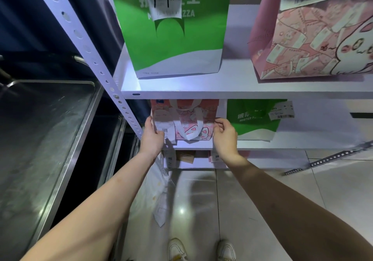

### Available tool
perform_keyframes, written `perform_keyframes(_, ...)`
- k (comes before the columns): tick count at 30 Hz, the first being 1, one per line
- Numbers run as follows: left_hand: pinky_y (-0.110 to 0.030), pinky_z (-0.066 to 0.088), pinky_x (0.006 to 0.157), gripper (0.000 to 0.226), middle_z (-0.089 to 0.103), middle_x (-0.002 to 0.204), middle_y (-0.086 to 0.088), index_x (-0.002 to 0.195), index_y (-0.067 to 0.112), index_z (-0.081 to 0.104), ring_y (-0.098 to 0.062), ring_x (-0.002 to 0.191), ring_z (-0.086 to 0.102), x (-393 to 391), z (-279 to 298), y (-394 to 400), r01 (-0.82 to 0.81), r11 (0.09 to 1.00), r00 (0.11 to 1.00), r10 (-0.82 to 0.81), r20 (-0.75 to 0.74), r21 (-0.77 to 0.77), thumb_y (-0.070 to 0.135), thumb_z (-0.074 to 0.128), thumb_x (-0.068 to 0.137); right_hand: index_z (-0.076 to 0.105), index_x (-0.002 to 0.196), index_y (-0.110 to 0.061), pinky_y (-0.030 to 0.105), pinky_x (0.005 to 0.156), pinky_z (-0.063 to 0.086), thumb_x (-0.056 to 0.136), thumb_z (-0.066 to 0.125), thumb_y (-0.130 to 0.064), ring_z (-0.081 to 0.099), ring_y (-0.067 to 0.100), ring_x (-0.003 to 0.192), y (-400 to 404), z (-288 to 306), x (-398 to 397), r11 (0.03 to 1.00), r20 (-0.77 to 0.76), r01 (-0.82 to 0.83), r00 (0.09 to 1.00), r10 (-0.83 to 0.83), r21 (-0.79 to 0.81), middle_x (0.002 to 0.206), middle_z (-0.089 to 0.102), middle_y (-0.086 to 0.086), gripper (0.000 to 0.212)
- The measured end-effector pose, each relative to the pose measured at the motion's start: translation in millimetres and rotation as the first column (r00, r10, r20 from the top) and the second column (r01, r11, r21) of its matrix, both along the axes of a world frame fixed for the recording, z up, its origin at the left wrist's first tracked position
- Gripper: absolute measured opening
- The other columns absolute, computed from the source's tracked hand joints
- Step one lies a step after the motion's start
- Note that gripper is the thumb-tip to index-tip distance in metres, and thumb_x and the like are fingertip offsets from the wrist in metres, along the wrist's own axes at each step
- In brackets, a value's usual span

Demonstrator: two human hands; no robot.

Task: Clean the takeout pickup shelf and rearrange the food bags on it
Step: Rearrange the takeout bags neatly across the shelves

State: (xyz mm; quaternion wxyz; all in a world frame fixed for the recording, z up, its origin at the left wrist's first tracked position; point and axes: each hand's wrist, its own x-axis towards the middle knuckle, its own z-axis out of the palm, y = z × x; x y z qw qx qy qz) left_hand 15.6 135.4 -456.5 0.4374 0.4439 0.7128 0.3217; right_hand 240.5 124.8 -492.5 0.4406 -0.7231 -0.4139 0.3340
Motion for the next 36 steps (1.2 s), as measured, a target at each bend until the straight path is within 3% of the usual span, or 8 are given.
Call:
perform_keyframes(4, -0.013, 0.037, 0.064, 0.063, 0.045, 0.156, -0.003, 0.161, 0.024, 0.025, -0.005, 0.096, 0.055, -1.8, 16.0, -8.6, 0.019, 1.0, 0.999, -0.02, -0.037, -0.015, 0.003, 0.045, 0.104, 0.068, 0.12, -0.013, 0.036, 0.093, 0.058, 0.101, 0.054, -0.01, 0.07, 0.016, 0.099, -14.6, 13.1, -6.1, 1.0, -0.008, -0.019, 1.0, 0.019, -0.009, 0.106, 0.074, 0.003, 0.024)
perform_keyframes(7, -0.022, 0.044, 0.084, 0.056, 0.045, 0.157, -0.006, 0.156, 0.024, 0.033, -0.018, 0.128, 0.053, 0.4, 31.1, -23.2, 0.058, 0.998, 0.995, -0.058, -0.078, -0.004, 0.007, 0.047, 0.104, 0.068, 0.12, -0.009, 0.026, 0.086, 0.052, 0.101, 0.055, -0.009, 0.067, 0.013, 0.094, -34.4, 30.5, -12.9, 0.998, 0.009, -0.069, 0.998, 0.069, 0.004, 0.102, 0.072, 0.002, 0.023)
perform_keyframes(9, -0.034, 0.048, 0.099, 0.052, 0.048, 0.153, -0.008, 0.153, 0.023, 0.038, -0.021, 0.127, 0.053, 4.1, 43.8, -34.5, 0.136, 0.991, 0.979, -0.133, -0.154, 0.009, 0.01, 0.047, 0.104, 0.069, 0.121, -0.011, 0.019, 0.084, 0.046, 0.102, 0.056, -0.01, 0.064, 0.011, 0.095, -50.1, 48.3, -16.7, 0.993, 0.057, -0.121, 0.991, 0.121, 0.006, 0.106, 0.072, 0.001, 0.023)
perform_keyframes(11, -0.04, 0.047, 0.106, 0.048, 0.051, 0.149, -0.009, 0.15, 0.022, 0.042, -0.021, 0.121, 0.056, 8.1, 55.9, -45.8, 0.22, 0.975, 0.946, -0.21, -0.246, 0.015, 0.012, 0.046, 0.103, 0.07, 0.119, -0.014, 0.021, 0.083, 0.046, 0.102, 0.056, -0.012, 0.063, 0.012, 0.096, -65.6, 64.4, -17.4, 0.984, 0.135, -0.178, 0.976, 0.174, 0.022, 0.112, 0.072, 0.001, 0.022)
perform_keyframes(15, -0.044, 0.05, 0.106, 0.042, 0.054, 0.146, -0.005, 0.144, 0.023, 0.049, -0.022, 0.127, 0.055, 22.3, 86.7, -72.7, 0.337, 0.94, 0.87, -0.293, -0.396, 0.046, 0.018, 0.048, 0.102, 0.068, 0.118, -0.021, 0.042, 0.078, 0.058, 0.103, 0.055, -0.024, 0.066, 0.021, 0.083, -98.8, 99.6, -9.6, 0.962, 0.231, -0.27, 0.939, 0.253, 0.044, 0.112, 0.065, -0.009, 0.02)
perform_keyframes(19, -0.049, 0.054, 0.1, 0.037, 0.056, 0.141, -0.001, 0.138, 0.03, 0.05, -0.023, 0.125, 0.057, 49.2, 128.5, -100.5, 0.33, 0.939, 0.852, -0.251, -0.459, 0.1, 0.025, 0.048, 0.102, 0.068, 0.118, -0.022, 0.034, 0.093, 0.052, 0.103, 0.054, -0.022, 0.059, 0.011, 0.104, -128.8, 144.2, 17.2, 0.953, 0.283, -0.3, 0.919, 0.276, 0.045, 0.112, 0.06, -0.013, 0.02)
perform_keyframes(30, -0.046, 0.054, 0.095, 0.03, 0.058, 0.128, -0.002, 0.13, 0.024, 0.057, -0.022, 0.117, 0.057, 167.0, 244.3, -167.6, 0.426, 0.851, 0.764, -0.156, -0.626, 0.308, 0.027, 0.048, 0.102, 0.068, 0.123, -0.019, 0.04, 0.099, 0.052, 0.103, 0.055, -0.021, 0.061, 0.017, 0.11, -176.1, 258.6, 133.7, 0.914, 0.441, -0.379, 0.851, 0.284, 0.144, 0.122, 0.065, -0.003, 0.024)
perform_keyframes(36, -0.043, 0.055, 0.091, 0.034, 0.059, 0.125, -0.001, 0.135, 0.022, 0.055, -0.023, 0.112, 0.059, 217.2, 289.2, -200.8, 0.468, 0.797, 0.703, -0.074, -0.707, 0.382, 0.03, 0.046, 0.103, 0.066, 0.126, -0.018, 0.035, 0.1, 0.048, 0.104, 0.054, -0.026, 0.056, 0.018, 0.115, -201.4, 301.3, 182.2, 0.889, 0.544, -0.428, 0.791, 0.28, 0.164, 0.123, 0.063, 0.0, 0.026)
